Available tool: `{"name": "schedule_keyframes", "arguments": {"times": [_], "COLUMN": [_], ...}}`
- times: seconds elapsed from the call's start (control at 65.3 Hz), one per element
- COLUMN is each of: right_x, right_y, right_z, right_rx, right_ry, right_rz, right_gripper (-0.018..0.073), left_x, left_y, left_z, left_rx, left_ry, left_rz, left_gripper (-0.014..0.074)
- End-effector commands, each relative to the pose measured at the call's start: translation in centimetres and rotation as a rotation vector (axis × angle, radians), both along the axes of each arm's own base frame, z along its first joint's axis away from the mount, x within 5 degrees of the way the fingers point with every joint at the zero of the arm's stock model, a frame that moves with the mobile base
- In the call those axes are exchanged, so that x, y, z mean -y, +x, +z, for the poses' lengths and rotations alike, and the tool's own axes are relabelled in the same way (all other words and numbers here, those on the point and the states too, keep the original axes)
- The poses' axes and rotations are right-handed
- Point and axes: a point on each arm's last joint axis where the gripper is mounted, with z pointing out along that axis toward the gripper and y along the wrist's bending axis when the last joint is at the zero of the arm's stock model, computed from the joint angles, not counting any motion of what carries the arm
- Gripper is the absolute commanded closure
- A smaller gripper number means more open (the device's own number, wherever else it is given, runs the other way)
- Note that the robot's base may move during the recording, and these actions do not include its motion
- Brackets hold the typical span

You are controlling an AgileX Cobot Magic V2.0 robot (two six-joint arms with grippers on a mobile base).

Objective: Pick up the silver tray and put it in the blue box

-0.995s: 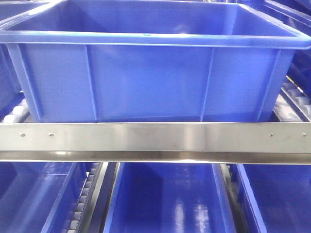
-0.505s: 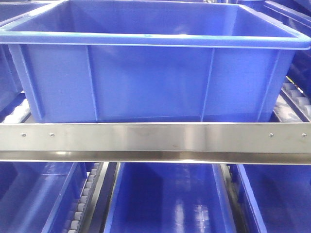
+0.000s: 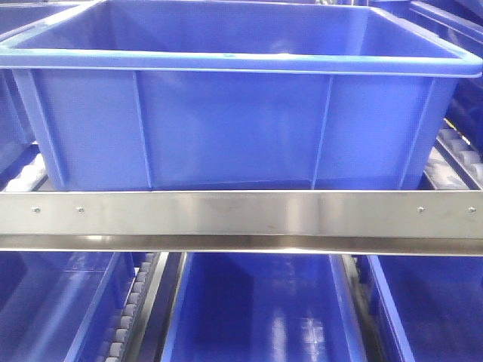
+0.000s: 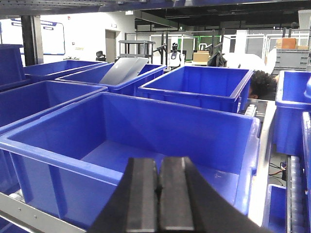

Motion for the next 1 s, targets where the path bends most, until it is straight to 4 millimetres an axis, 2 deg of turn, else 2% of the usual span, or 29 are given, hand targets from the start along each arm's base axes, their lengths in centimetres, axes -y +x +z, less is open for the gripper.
{"name": "schedule_keyframes", "arguments": {"times": [0.0,0.291,0.383,0.658,0.796,0.98], "right_x": [-0.3,0.0,0.0,1.4,2.2,2.9], "right_y": [-0.2,-0.1,0.0,0.3,-0.1,-0.4], "right_z": [1.0,0.9,0.4,-4.6,-6.8,-8.2], "right_rx": [0.041,0.025,-0.012,-0.136,-0.104,-0.024], "right_ry": [-0.003,-0.003,0.055,0.054,0.053,0.044], "right_rz": [0.032,0.003,0.011,-0.165,-0.275,-0.389], "right_gripper": [0.051,0.051,0.051,0.051,0.051,0.051], "left_x": [0.3,0.4,0.4,0.4,0.4,0.4], "left_y": [-0.2,-0.1,-0.1,-0.1,-0.1,-0.1], "left_z": [0.9,0.4,0.4,0.4,0.4,0.4], "left_rx": [0.044,0.031,0.031,0.031,0.031,0.031], "left_ry": [-0.021,-0.015,-0.015,-0.015,-0.015,-0.015], "left_rz": [-0.043,-0.044,-0.044,-0.044,-0.044,-0.044], "left_gripper": [0.0692,0.0692,0.0693,0.0693,0.0693,0.0693]}}
